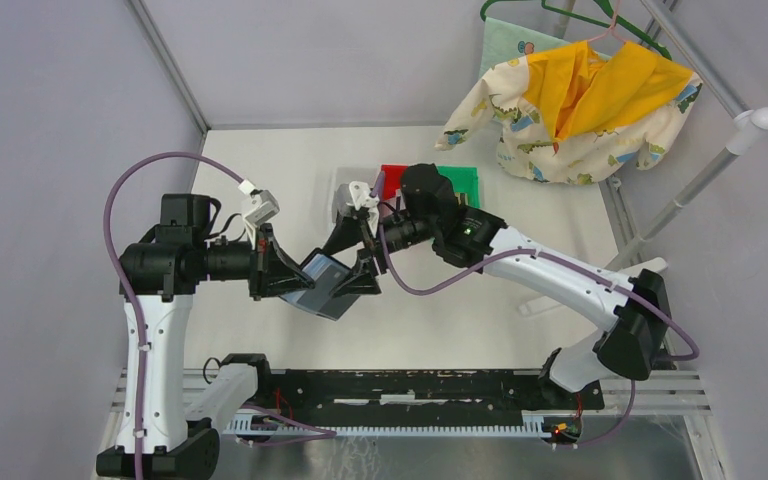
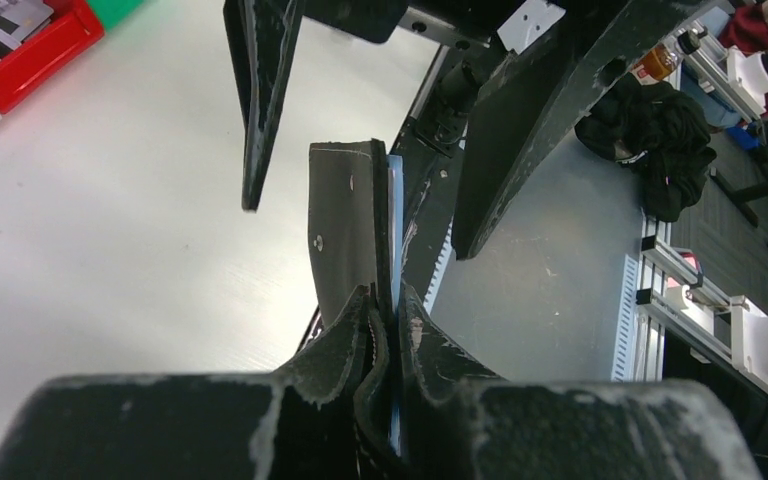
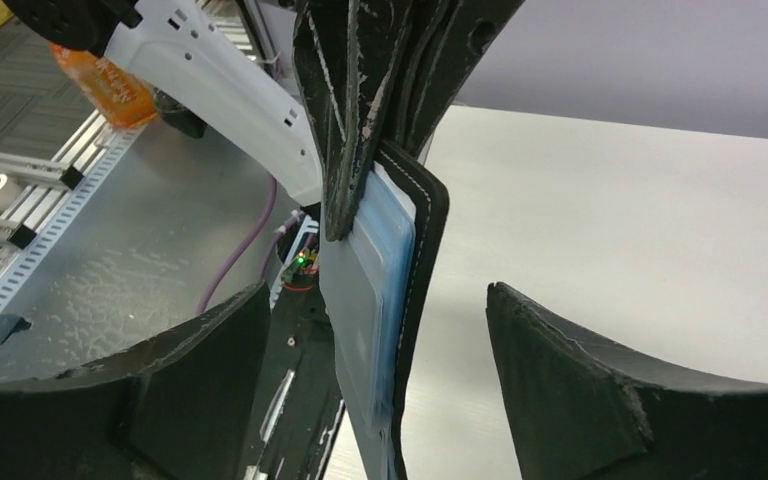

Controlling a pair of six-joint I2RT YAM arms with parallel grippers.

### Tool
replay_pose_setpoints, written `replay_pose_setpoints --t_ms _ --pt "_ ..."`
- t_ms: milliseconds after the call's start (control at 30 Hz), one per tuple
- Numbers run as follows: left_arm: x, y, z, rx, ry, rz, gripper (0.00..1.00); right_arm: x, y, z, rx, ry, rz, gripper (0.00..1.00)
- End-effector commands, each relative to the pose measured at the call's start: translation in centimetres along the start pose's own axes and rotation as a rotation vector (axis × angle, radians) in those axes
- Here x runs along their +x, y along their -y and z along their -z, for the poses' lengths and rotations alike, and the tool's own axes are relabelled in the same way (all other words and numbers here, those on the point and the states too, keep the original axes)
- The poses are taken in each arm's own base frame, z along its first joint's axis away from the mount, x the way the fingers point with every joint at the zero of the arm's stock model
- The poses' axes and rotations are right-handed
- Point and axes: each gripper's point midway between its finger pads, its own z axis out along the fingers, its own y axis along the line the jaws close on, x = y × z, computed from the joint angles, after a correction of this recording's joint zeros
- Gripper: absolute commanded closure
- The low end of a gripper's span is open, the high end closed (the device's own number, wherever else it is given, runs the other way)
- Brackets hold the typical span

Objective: Take the credit cards out of the card holder
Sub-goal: Remove the credit card from the card holder.

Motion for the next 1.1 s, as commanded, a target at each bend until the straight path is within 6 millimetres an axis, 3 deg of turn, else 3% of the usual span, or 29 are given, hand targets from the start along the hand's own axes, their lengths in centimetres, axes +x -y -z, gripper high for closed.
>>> replay_pose_setpoints --t_ms 0,67,167,267,300,400,433,500,600,700,933,1067 --pt "-0.8 1.2 0.1 0.059 0.036 -0.072 0.98 -1.1 -1.1 -0.8 -0.073 0.003 0.035 0.23" --pt "-0.8 1.2 0.1 0.059 0.038 -0.081 0.98 -0.7 -1.4 -1.1 -0.102 -0.009 0.014 0.4" --pt "-0.8 1.2 0.1 0.057 0.038 -0.088 0.98 -0.1 -1.6 -1.5 -0.144 -0.024 -0.023 0.74" --pt "-0.9 1.1 0.1 0.053 0.037 -0.098 0.98 -0.1 -1.6 -1.7 -0.163 -0.038 -0.034 0.98" --pt "-1.1 0.9 0.1 0.048 0.039 -0.098 0.88 -0.2 -1.4 -1.7 -0.153 -0.038 -0.033 1.0" --pt "-2.3 -0.2 0.0 -0.004 0.069 -0.078 0.37 -1.5 -0.6 -1.7 -0.101 0.002 -0.032 1.0" --pt "-2.6 -0.5 0.0 -0.021 0.081 -0.078 0.25 -2.1 -0.3 -1.6 -0.076 0.025 -0.05 1.0" --pt "-3.4 -1.0 0.1 -0.057 0.111 -0.082 0.14 -4.2 0.5 -0.8 -0.008 0.127 -0.062 1.0" --pt "-4.6 -1.2 0.2 -0.09 0.166 -0.095 0.02 -6.9 0.3 1.2 0.062 0.32 -0.109 1.0" --pt "-5.2 -1.0 0.2 -0.091 0.208 -0.087 0.0 -8.3 -0.1 2.6 0.104 0.477 -0.172 1.0" --pt "-6.3 2.2 0.6 0.013 0.291 -0.103 0.0 -8.6 -0.4 4.8 0.163 0.7 -0.324 1.0" --pt "-6.1 3.5 0.8 0.048 0.302 -0.124 0.01 -9.4 -1.0 4.7 0.148 0.771 -0.36 1.0"
